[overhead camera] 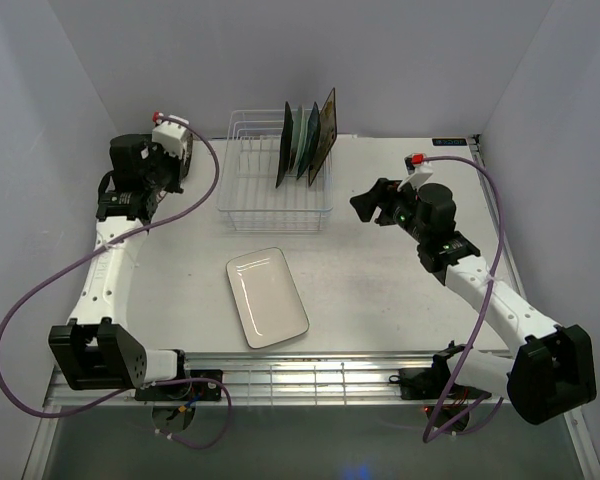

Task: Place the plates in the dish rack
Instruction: Insert the plate into the dish rack.

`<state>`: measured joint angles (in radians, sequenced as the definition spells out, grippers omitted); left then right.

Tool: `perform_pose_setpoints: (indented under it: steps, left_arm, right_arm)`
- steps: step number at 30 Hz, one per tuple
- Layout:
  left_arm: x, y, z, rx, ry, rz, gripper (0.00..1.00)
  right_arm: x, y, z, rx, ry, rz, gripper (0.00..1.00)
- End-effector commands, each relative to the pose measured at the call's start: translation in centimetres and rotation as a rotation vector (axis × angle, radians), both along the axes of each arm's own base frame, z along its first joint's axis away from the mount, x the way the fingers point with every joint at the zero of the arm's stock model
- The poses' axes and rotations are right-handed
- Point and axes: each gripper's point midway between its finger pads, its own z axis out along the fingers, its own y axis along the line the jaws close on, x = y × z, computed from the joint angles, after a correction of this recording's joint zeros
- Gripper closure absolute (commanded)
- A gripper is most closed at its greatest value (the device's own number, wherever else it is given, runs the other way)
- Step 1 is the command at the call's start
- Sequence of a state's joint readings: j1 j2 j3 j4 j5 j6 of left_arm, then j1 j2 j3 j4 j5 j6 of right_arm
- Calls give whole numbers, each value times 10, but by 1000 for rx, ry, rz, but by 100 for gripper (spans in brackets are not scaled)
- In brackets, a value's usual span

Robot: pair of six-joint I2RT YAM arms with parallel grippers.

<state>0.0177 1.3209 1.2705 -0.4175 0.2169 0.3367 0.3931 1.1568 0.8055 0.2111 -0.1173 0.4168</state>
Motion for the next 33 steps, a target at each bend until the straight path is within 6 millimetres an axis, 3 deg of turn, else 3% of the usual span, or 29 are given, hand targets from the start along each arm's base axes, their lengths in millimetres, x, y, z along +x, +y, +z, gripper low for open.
perform_pose_setpoints:
  steps: [1,6,12,17,19,20,21,25,33]
  left_arm:
    - [-1,-26,60,-132,-112,-85,100]
    - [7,-43,93,-253,-151,-132,100]
    - [17,-66,116,-421,-174,-200,100]
    - [37,-80,117,-544,-175,-246,100]
    - [40,-88,128,-602,-208,-294,100]
    - [44,-89,121,-622,-200,-298,100]
    - [47,-91,132,-632,-251,-318,100]
    - [55,-99,137,-704,-259,-356,100]
    - [83,-108,134,-793,-275,-419,100]
  right_arm:
    - [-3,0,19,33,-53,2,27]
    - [-3,-1,19,37,-54,-2,27]
    - [-5,-2,17,48,-54,-6,27]
    - [-9,-4,19,63,-64,-15,27]
    - [-10,-5,19,64,-65,-17,27]
    - [-11,-6,21,68,-68,-19,28]
    - [-12,-6,20,69,-65,-19,28]
    - [-15,-8,20,78,-63,-30,28]
    - [-24,-16,27,128,-88,-62,28]
